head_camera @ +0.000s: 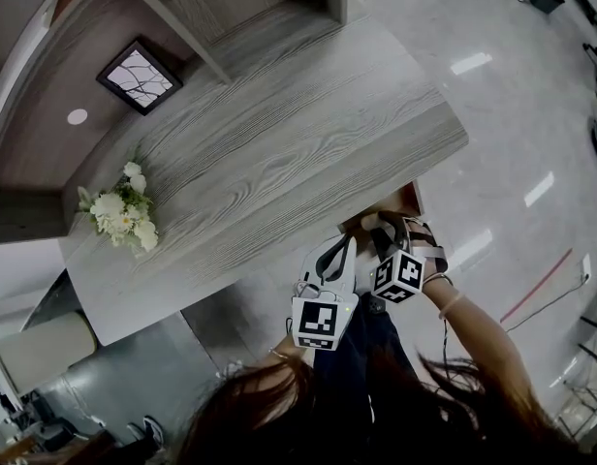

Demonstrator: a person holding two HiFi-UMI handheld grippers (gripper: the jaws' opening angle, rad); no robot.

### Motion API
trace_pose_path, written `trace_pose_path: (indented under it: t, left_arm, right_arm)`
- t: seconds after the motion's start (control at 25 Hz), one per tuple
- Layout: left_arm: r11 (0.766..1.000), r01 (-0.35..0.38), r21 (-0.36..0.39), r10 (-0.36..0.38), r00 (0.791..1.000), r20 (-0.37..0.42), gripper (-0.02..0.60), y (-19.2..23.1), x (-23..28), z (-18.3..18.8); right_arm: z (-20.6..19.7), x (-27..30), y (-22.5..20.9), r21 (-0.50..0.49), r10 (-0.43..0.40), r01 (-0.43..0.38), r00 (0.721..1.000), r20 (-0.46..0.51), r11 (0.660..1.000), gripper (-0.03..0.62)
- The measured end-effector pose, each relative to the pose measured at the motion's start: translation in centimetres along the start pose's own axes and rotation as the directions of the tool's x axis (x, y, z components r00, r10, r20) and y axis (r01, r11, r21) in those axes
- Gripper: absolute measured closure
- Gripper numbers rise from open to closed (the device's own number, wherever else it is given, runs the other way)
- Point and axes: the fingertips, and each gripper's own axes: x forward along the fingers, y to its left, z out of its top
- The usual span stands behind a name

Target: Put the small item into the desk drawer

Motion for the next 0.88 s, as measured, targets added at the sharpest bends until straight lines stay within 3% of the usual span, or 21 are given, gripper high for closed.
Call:
trace_pose_path:
  t: [0.44,0.88]
  left_arm:
    - [1.0,-0.004,0.005,0.005,1.0,-0.008,0.566,0.7,0.2,-0.5]
    - [1.0,-0.026,-0.002,0.026,1.0,-0.016,0.566,0.4,-0.4,-0.6]
  right_arm:
    - [-0.9,1.7,0.6,-0.031,0.018,-0.019,0.999,-0.042,0.999,0.457]
    - [-1.2,2.2,0.6,0.042,0.046,-0.043,0.997,-0.062,0.998,0.444]
